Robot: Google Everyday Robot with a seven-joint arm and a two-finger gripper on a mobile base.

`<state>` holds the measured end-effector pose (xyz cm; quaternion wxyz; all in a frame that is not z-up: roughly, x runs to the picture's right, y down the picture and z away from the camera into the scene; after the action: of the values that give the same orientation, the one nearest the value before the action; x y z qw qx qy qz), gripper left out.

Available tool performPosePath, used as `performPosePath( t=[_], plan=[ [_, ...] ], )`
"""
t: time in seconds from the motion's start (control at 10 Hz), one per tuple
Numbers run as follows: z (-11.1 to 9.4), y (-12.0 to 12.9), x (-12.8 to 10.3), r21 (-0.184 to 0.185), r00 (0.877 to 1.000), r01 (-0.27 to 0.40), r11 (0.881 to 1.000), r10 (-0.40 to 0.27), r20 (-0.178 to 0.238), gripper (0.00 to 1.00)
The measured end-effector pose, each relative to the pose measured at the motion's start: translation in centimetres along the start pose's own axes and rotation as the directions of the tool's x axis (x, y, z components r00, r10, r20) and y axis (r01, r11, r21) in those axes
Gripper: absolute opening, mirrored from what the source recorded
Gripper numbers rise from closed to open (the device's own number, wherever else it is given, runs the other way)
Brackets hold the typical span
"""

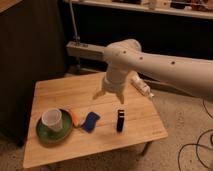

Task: Knock the eraser over

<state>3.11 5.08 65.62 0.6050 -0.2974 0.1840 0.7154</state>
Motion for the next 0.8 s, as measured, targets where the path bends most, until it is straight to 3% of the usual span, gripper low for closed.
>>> performPosePath(
  t=[0.1,0.3,0.5,0.8],
  plan=[
    [0.2,-3.5,1.3,-0.011,0.999,-0.040,0.999,0.039,-0.024,0.45],
    [0.4,-8.1,3.1,-0.014,0.994,-0.101,0.995,0.100,-0.045,0.26],
    [1.7,-12.5,4.4,0.013,0.983,-0.178,0.984,0.179,-0.040,0.04],
    [5.1,-16.4,3.8,0.106,0.972,-0.235,0.966,0.234,0.024,0.00]
  ],
)
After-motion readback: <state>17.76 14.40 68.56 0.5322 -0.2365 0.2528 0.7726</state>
